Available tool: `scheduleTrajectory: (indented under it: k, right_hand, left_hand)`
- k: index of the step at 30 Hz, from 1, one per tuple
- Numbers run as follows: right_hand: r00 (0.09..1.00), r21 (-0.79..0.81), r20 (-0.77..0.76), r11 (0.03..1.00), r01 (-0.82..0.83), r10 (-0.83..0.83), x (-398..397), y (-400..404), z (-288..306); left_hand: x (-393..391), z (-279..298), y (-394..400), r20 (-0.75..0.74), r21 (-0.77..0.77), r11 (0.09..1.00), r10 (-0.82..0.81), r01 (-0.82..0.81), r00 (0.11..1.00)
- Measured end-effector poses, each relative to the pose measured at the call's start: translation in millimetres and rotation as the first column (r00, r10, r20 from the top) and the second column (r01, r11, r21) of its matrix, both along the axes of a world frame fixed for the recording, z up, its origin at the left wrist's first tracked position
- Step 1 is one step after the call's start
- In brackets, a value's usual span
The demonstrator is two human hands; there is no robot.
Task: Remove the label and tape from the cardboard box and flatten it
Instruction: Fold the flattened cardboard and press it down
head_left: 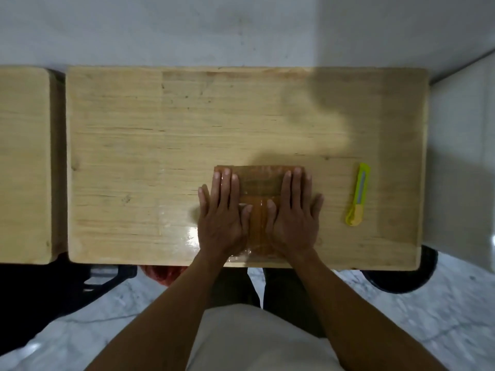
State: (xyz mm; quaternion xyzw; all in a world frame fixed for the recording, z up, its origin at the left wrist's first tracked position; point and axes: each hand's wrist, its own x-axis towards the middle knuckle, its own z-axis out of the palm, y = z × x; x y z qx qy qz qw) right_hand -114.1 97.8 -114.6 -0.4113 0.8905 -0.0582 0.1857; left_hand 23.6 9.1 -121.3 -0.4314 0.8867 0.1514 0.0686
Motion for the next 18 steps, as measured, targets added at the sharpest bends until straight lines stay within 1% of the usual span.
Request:
scheduleTrajectory:
  k: [6, 10, 18]
  right_hand:
    - [0.995, -0.042, -0.094, 0.998, -0.040, 0.036, 1.1, 2.3, -11.4]
    - [0.996, -0.048, -0.083, 0.998, -0.041, 0.037, 0.0, -0.6, -14.4]
    - [0.993, -0.049, -0.104, 0.996, -0.069, 0.064, -1.0, 0.0, -15.6]
  left_hand:
    - [0.4, -9.5, 0.5, -0.021, -0.020, 1.000, -0.009, 0.009, 1.000]
    - [1.8, -12.9, -1.6, -0.082, -0.036, 0.999, -0.022, 0.019, 0.996]
    - [1.4, -11.8, -2.4, -0.090, -0.036, 0.999, -0.013, 0.010, 0.996]
